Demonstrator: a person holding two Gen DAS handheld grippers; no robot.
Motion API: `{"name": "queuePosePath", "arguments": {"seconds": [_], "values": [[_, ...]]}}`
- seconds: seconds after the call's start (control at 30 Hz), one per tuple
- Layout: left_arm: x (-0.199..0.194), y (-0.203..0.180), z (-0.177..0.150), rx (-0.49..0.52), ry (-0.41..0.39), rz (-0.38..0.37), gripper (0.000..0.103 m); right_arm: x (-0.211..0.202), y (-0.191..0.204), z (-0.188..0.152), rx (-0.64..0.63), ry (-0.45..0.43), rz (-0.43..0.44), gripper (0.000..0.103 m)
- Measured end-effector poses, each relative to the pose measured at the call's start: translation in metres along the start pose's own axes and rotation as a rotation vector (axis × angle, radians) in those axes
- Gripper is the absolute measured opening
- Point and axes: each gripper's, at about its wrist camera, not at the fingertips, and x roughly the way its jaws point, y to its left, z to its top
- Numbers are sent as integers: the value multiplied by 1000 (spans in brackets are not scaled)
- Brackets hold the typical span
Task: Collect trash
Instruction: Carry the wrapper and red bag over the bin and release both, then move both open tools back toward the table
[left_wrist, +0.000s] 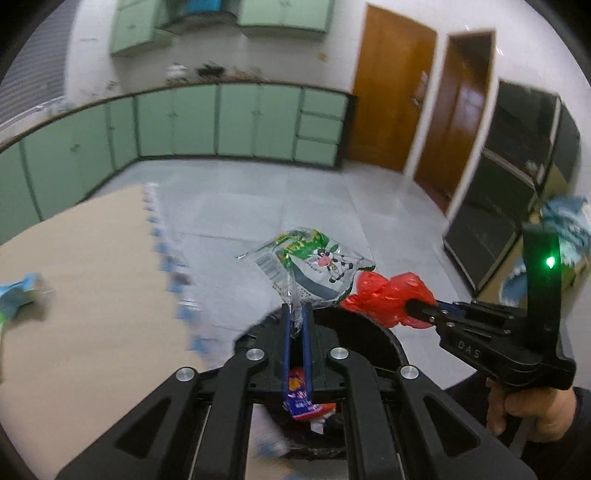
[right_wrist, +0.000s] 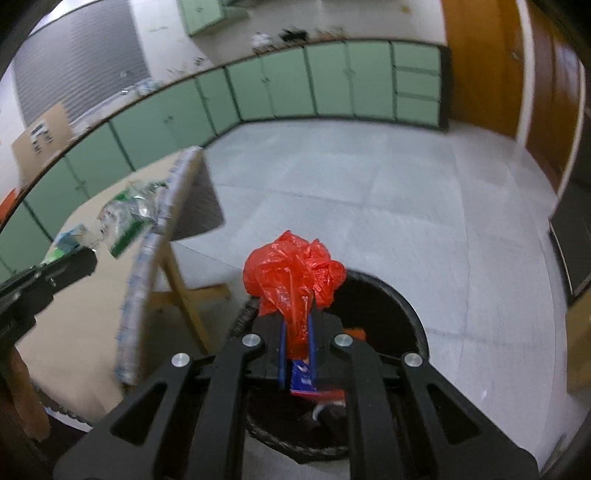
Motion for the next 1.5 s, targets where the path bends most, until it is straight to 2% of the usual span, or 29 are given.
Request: {"name": "queuePosePath", "arguments": {"seconds": [0.13, 0.2, 0.27, 0.3, 0.47, 0.5, 0.57, 0.63, 0.67, 0.9, 1.0, 1.1, 1.3, 1.4, 1.5], "values": [[45, -16, -6, 10, 101, -29, 8, 19, -11, -4, 35, 58, -28, 13], [66, -24, -11, 21, 155, -27, 11, 23, -17, -8, 56, 73, -32, 26], [80, -28, -17, 36, 185, -25, 12, 23, -21, -9, 65, 71, -41, 29], [82, -29, -19, 38, 192, -23, 18, 23, -22, -9, 72, 70, -39, 32], [78, -31, -28, 33, 185, -7, 31, 18, -28, -7, 75, 60, -12, 33], [69, -29, -29, 34, 163, 13, 36, 14, -23, -5, 63, 48, 8, 34], [49, -20, -30, 28, 112, 57, 41, 7, -13, 0, 23, 18, 43, 34], [23, -7, -35, 3, 59, 106, 50, 0, 8, 6, -44, -15, 87, 37], [9, 2, -37, -13, 30, 130, 52, -1, 20, 9, -76, -29, 109, 38], [-102, 103, -65, -141, -199, 412, 58, 1, 141, 25, -346, -93, 313, 46], [-137, 146, -79, -200, -266, 513, 58, 10, 187, 33, -396, -108, 362, 46], [-155, 177, -91, -227, -284, 568, 58, 19, 226, 39, -411, -114, 390, 46], [-174, 237, -108, -254, -289, 615, 58, 41, 290, 39, -472, -88, 427, 46], [-174, 266, -112, -273, -267, 636, 58, 59, 322, 43, -474, -105, 390, 46], [-179, 278, -114, -295, -290, 628, 58, 78, 336, 50, -433, -90, 356, 46]]}}
